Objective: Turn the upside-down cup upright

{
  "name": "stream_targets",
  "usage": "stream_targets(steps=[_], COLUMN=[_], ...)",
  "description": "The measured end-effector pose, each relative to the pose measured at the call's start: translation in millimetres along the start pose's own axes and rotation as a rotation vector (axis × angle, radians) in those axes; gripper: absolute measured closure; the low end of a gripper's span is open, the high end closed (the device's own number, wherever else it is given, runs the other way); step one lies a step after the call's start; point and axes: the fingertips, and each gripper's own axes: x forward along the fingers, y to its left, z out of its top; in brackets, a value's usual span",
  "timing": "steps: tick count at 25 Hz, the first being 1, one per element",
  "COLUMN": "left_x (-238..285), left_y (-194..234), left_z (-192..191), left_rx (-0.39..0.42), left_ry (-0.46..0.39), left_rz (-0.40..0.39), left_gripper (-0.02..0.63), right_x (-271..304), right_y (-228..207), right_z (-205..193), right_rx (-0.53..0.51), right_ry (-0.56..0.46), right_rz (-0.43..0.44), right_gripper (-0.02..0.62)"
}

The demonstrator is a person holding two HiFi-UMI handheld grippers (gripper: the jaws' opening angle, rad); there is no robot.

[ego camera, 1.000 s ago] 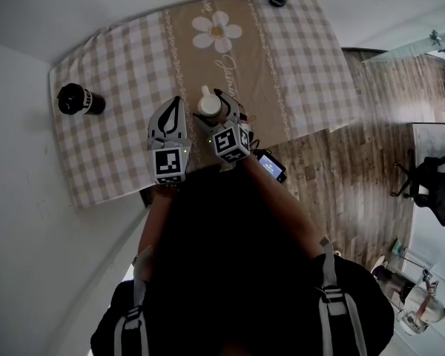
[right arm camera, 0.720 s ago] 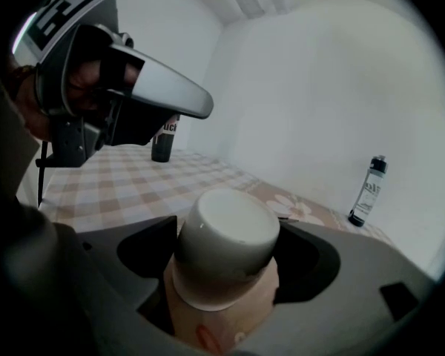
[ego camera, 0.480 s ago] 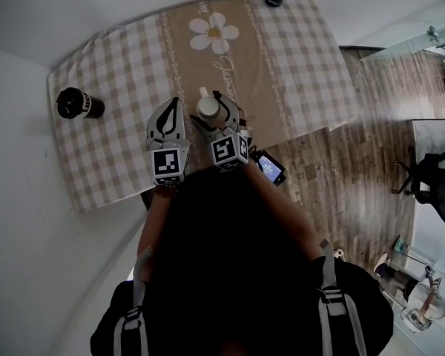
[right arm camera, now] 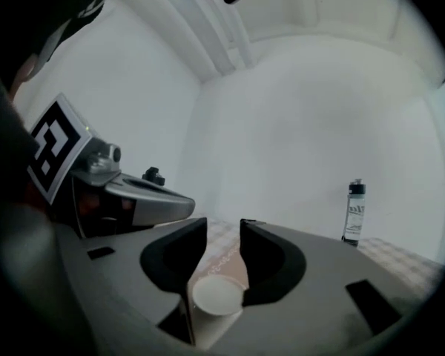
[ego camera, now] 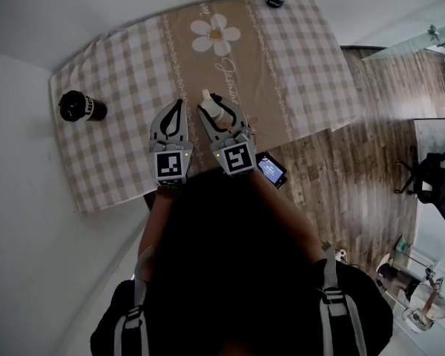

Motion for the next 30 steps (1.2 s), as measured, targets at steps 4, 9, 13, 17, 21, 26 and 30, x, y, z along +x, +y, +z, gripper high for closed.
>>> stream_targets(steps=[4,9,13,17,21,26,30], left_x=[0,0,0,0,1,2,3], left_y=[-1,0,-6,-7,-8,-8,-8], left_z=[8,15,19,19,20,19,17], left_rx=[0.005,0.014,-0.005,0.012,0.010,0.020,0.020], left_ry=[-0.024,-0.040,-0.071,-0.078,-0.083,-0.084,-0.083], left_rz=[-0.010,-0.014,-0.037,-0.046,-0.051,-0.050,-0.053], left_gripper=[0.604,0.604,0.604,0.604,0.604,0.604,0.604], right_x=[-6,-7,-5,-3,-3,-2,-1], right_y=[-12,-12,-11,-12,-13,-13,-12], right_z=[17,21,20,17,16,15,12], right_rx=[0.066,0.053,0.048,0.059,0.048,0.051,0.052], right_ry=[-0.058,-0.060,-0.065,-0.047,-0.039,-0.041,-0.032], right_rz=[-0.036,-0.040,-0.029,-0.029,-0.025,-0.021,-0.017], right_gripper=[0.530,0.589,0.591,0.591,0.591,0.591,0.592])
